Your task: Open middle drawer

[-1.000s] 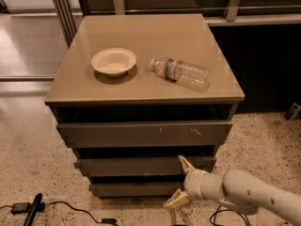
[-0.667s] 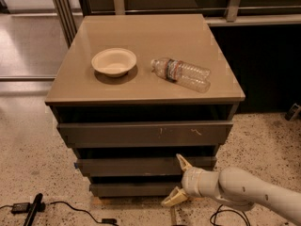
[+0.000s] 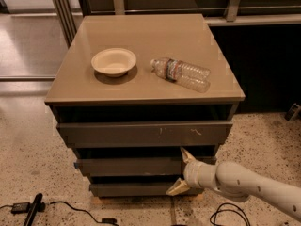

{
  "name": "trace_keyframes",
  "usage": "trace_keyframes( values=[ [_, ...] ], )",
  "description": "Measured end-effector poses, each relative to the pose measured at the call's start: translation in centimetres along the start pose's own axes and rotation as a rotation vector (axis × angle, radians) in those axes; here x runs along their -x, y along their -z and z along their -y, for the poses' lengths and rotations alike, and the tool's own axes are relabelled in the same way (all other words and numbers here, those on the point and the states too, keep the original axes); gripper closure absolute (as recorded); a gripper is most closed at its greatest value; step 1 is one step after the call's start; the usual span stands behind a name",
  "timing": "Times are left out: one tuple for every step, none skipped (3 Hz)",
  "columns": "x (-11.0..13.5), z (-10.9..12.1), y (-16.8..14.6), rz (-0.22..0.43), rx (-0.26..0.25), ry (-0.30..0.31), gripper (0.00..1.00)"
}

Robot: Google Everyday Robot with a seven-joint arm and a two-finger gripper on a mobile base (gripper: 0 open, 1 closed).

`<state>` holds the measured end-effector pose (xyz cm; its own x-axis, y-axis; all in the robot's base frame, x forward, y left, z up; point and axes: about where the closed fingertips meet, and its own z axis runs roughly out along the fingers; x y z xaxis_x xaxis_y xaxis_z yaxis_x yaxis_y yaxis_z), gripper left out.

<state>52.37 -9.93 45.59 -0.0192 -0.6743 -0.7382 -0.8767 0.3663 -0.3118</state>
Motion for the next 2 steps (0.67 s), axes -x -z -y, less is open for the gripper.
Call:
trace_keyframes(
  values=[
    [-2.8, 1.8, -0.2, -0.02, -0.034, 0.029, 0.0],
    [-5.3, 3.2, -0.5, -0.018, -0.018, 0.019, 0.0]
  ],
)
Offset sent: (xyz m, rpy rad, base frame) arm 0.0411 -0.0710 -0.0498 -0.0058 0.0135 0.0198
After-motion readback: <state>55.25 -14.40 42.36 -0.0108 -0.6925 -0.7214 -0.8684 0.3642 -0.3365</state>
